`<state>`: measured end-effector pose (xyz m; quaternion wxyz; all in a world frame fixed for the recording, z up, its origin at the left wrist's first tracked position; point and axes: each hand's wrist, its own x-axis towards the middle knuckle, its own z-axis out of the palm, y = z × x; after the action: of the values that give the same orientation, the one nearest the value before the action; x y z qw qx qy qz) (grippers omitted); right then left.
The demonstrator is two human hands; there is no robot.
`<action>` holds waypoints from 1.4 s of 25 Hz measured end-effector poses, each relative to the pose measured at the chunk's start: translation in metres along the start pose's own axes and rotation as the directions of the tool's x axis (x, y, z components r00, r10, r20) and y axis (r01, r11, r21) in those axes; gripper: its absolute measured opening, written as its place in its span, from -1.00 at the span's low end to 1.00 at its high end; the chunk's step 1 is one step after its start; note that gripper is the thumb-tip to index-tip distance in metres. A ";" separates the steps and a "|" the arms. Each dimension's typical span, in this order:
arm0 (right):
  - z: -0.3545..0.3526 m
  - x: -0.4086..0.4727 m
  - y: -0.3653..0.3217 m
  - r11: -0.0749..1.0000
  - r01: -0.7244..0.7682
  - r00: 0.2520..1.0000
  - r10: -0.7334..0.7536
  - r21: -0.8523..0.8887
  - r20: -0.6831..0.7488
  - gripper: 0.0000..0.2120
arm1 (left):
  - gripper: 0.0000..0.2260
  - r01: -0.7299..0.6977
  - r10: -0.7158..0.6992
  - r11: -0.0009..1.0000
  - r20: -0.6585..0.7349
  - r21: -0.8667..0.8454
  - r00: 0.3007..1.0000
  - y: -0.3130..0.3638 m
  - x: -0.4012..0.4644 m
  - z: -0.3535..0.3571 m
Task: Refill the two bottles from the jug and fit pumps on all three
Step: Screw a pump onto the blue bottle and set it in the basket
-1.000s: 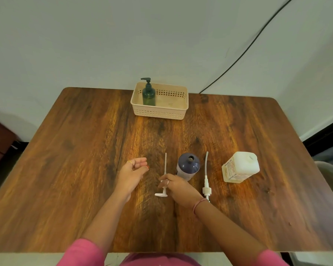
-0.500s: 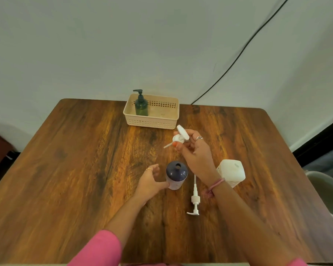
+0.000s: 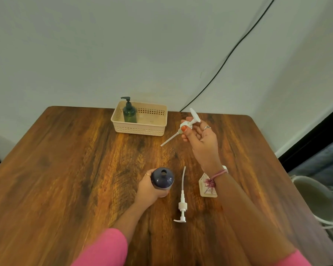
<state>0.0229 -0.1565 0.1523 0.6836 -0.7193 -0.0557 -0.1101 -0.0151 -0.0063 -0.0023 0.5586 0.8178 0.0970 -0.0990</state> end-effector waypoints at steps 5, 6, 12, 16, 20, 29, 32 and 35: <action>-0.004 0.012 -0.015 1.000 0.017 1.000 -0.017 -0.019 0.006 -0.79 | -0.32 -0.050 0.038 0.994 -0.122 -0.097 0.992 0.023 -0.012 -0.006; -0.004 0.015 -0.021 1.000 0.025 1.000 -0.025 -0.016 0.007 -0.79 | -0.32 -0.075 0.057 0.990 -0.149 -0.119 0.987 0.030 -0.014 -0.010; -0.001 0.043 -0.076 0.989 0.146 0.989 -0.145 0.038 -0.032 -0.82 | -0.29 -0.184 0.133 0.967 -0.271 -0.173 0.953 0.085 -0.014 -0.047; 0.006 0.059 -0.106 0.974 0.224 0.975 -0.224 0.028 0.010 -0.87 | -0.28 -0.243 0.179 0.954 -0.314 -0.177 0.932 0.111 -0.011 -0.074; 0.017 0.070 -0.126 0.961 0.276 0.960 -0.275 -0.017 0.056 -0.78 | -0.29 -0.283 0.218 0.945 -0.331 -0.165 0.918 0.132 -0.009 -0.095; 0.040 0.080 -0.137 0.950 0.299 0.947 -0.284 -0.090 0.151 -0.77 | -0.31 -0.359 0.288 0.920 -0.351 -0.156 0.891 0.158 -0.009 -0.118; 0.048 0.080 -0.137 0.943 0.311 0.934 -0.278 -0.123 0.226 -0.82 | -0.31 -0.381 0.313 0.913 -0.347 -0.146 0.884 0.167 -0.011 -0.123; 0.055 0.082 -0.136 0.935 0.321 0.918 -0.267 -0.152 0.293 -0.83 | -0.32 -0.405 0.337 0.903 -0.348 -0.142 0.875 0.176 -0.012 -0.126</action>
<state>0.0754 -0.0997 0.3015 0.5709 -0.7748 -0.2442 -0.1188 0.0279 0.0482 0.2029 0.6278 0.7623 0.0356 0.1534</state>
